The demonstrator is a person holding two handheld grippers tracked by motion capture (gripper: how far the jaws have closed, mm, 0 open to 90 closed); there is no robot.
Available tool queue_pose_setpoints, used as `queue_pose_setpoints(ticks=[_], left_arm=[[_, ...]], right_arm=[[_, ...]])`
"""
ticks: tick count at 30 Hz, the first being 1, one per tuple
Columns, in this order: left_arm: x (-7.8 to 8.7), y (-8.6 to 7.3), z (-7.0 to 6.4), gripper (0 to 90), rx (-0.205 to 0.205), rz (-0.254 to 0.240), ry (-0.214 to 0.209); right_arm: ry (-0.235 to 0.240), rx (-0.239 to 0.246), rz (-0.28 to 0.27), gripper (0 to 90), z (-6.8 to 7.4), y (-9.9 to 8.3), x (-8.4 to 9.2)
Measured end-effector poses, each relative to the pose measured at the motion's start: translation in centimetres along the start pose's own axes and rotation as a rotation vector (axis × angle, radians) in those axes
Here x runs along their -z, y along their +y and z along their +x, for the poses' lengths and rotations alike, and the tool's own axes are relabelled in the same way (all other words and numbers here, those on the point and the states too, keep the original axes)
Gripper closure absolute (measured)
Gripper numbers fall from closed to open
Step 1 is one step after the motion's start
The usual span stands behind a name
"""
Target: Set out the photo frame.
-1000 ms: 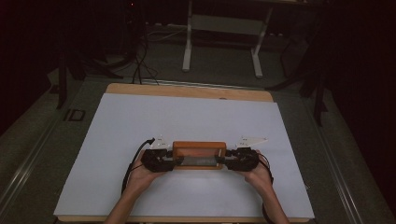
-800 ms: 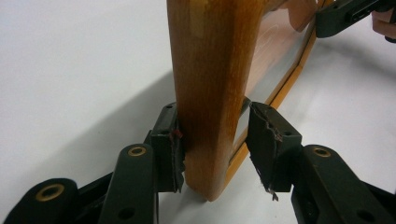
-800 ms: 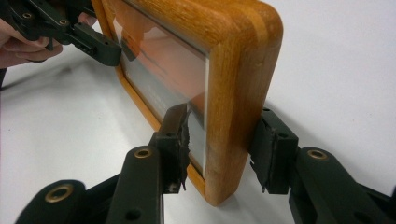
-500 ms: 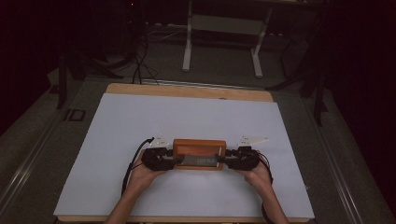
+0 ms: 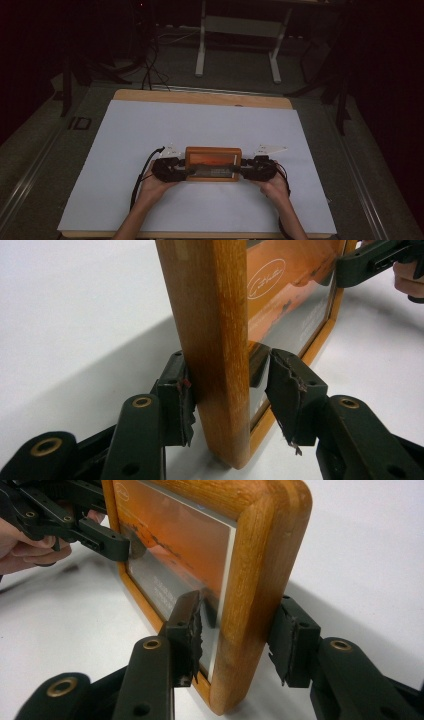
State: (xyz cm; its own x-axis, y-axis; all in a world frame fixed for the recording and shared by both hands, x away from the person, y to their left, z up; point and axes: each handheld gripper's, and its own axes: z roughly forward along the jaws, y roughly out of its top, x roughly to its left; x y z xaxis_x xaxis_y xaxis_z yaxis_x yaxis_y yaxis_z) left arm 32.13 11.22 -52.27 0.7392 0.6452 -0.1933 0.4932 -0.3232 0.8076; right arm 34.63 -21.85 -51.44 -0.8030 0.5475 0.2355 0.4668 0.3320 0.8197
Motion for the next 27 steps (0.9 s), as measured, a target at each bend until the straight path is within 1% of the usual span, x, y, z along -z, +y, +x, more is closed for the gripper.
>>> queue_pose_setpoints(ticks=[12,15,21,24,26,27], left_arm=[[0.0,0.0,0.0,54.2,-0.006,-0.001,0.004],[0.0,0.0,0.0,52.7,-0.008,0.004,0.011],[0.5,-0.1,0.4,48.9,-0.011,0.006,0.025],[0.9,0.0,0.5,48.3,-0.007,-0.005,0.02],[0.9,0.0,0.5,46.9,-0.01,-0.005,0.023],[1.1,0.0,0.6,46.9,-0.004,-0.008,0.028]], right_arm=[[0.002,0.003,0.0,58.4,0.0,0.0,0.0],[0.002,0.006,0.0,57.7,0.0,0.0,0.0],[0.006,0.013,0.014,51.3,0.1,0.0,-0.2],[0.009,0.019,0.011,49.8,0.2,0.1,-0.1],[0.007,0.021,0.009,49.3,0.1,0.1,0.0],[0.004,0.02,0.007,48.7,0.1,0.1,0.1]])
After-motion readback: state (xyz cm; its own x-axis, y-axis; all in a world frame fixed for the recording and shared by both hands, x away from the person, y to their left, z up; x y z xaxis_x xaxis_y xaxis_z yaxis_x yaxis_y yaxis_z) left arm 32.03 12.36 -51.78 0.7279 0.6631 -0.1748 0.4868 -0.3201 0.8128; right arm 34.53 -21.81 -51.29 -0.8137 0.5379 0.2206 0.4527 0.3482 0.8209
